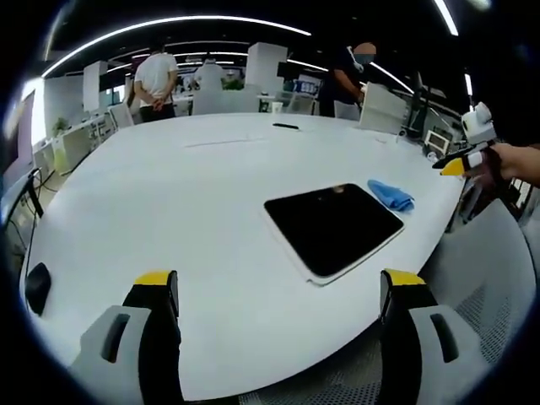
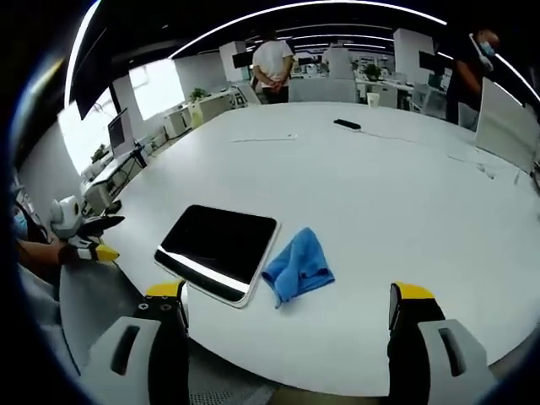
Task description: Wipe the mirror surface with the cleaning cloth until all visible marks leave the cleaned area.
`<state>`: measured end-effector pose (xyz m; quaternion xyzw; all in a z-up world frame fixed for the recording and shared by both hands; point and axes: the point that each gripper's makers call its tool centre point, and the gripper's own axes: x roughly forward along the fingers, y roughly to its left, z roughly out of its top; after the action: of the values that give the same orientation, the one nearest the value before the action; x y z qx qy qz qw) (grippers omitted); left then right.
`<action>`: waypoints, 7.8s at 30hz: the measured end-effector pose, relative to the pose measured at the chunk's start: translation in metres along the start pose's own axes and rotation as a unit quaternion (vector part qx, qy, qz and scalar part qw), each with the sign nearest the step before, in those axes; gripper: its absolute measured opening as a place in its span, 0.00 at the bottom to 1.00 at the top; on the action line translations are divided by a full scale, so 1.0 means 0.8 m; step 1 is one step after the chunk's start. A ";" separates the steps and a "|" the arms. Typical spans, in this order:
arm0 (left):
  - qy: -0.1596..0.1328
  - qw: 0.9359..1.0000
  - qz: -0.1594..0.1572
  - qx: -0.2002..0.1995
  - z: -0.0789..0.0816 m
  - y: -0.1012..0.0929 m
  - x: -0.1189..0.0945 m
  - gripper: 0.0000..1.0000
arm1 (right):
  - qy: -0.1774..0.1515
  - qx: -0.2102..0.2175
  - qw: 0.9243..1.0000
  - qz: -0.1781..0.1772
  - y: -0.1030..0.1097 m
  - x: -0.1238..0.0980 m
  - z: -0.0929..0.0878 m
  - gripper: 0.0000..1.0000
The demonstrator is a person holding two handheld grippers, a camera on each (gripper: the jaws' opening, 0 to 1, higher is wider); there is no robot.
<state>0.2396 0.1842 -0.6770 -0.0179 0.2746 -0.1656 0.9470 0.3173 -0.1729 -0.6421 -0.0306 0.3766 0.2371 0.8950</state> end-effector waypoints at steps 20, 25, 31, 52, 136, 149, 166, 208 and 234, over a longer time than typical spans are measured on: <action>0.033 0.999 -0.005 0.008 -0.014 -0.003 0.002 0.99 | 0.005 0.010 1.000 -0.009 0.004 0.026 0.079 0.80; 0.045 0.999 -0.014 0.002 -0.021 -0.005 0.004 0.99 | 0.066 -0.036 0.997 -0.017 -0.001 0.079 0.029 0.53; 0.039 0.999 -0.014 -0.001 -0.017 -0.005 0.003 0.99 | 0.096 0.020 0.995 0.001 0.008 0.110 -0.007 0.32; 0.017 1.000 -0.018 0.008 -0.006 -0.005 0.004 0.99 | 0.181 0.012 0.983 -0.041 -0.009 0.155 -0.036 0.02; 0.017 0.998 -0.066 0.016 -0.007 -0.028 0.005 0.98 | 0.202 0.017 0.978 0.050 0.220 0.265 0.045 0.00; 0.020 0.998 -0.066 0.012 -0.010 -0.026 0.007 0.97 | 0.211 -0.002 0.974 0.080 0.272 0.279 0.052 0.00; 0.020 0.997 -0.065 0.019 -0.012 -0.025 0.010 0.98 | 0.210 -0.058 0.973 0.075 0.288 0.278 0.052 0.00; 0.011 0.998 -0.055 0.021 -0.004 -0.023 0.005 0.99 | 0.233 -0.047 0.967 0.090 0.302 0.239 0.012 0.00; -0.010 0.998 -0.059 0.028 0.013 -0.031 -0.002 0.99 | 0.233 -0.057 0.964 0.113 0.274 0.233 0.006 0.00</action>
<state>0.2361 0.1608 -0.6643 -0.0093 0.2590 -0.2286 0.9384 0.3347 0.0969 -0.7399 -0.0932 0.5619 0.3441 0.7464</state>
